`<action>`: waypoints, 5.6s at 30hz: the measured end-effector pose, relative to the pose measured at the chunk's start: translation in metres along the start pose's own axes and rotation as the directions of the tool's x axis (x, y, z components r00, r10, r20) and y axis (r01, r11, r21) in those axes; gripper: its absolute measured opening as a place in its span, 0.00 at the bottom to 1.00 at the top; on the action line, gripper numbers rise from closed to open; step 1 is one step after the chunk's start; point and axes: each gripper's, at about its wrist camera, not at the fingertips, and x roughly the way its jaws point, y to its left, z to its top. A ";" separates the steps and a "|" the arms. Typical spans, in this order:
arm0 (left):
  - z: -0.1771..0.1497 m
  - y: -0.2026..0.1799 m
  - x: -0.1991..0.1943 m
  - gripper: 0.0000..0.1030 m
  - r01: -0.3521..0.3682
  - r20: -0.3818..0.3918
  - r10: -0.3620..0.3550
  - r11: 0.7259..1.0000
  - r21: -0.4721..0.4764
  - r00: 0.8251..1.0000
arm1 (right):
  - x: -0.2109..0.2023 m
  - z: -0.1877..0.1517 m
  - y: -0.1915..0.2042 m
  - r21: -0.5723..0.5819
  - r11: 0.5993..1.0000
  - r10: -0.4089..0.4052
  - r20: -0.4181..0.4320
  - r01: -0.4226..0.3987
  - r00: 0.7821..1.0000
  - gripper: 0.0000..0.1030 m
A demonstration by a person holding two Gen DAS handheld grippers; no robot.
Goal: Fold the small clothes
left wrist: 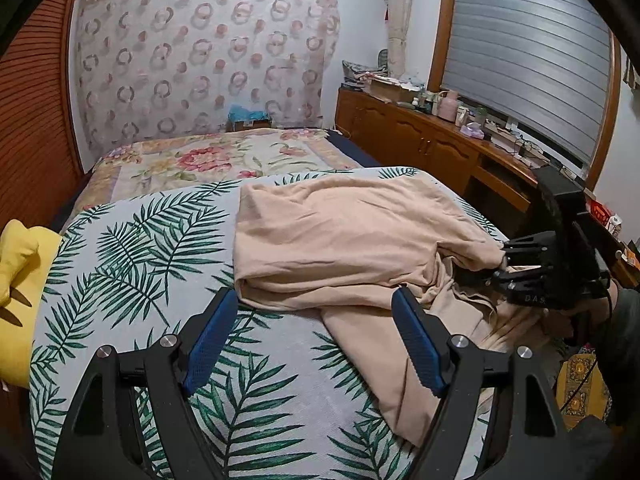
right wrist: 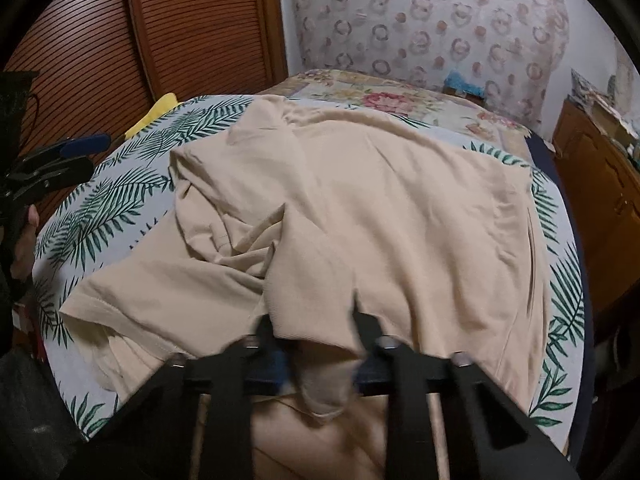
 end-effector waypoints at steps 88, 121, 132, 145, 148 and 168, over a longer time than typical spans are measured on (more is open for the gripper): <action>-0.017 0.032 -0.011 0.78 -0.046 0.033 0.048 0.997 -0.067 0.998 | 0.070 0.063 0.031 -0.143 0.989 0.045 -0.012 -0.046 0.999 0.08; -0.029 0.001 0.005 0.78 0.012 -0.015 -0.012 0.999 -0.035 1.000 | 0.045 0.081 -0.108 0.126 0.919 -0.378 0.012 0.374 0.926 0.51; -0.034 -0.037 0.019 0.78 0.087 -0.071 -0.085 0.996 0.026 0.994 | -0.004 -0.023 -0.043 0.085 0.973 -0.215 0.017 0.213 0.976 0.51; -0.045 -0.070 0.034 0.78 0.143 -0.171 -0.126 0.986 0.091 0.977 | 0.013 -0.074 -0.023 0.040 0.993 -0.107 -0.096 0.111 0.990 0.07; -0.047 -0.071 0.034 0.78 0.152 -0.182 -0.134 0.985 0.085 0.974 | -0.009 -0.088 -0.019 0.055 0.987 -0.145 -0.086 0.150 0.986 0.05; -0.056 -0.070 0.033 0.78 0.142 -0.219 -0.121 0.986 0.082 0.968 | -0.047 -0.112 -0.020 0.204 0.956 -0.212 -0.010 0.210 0.977 0.57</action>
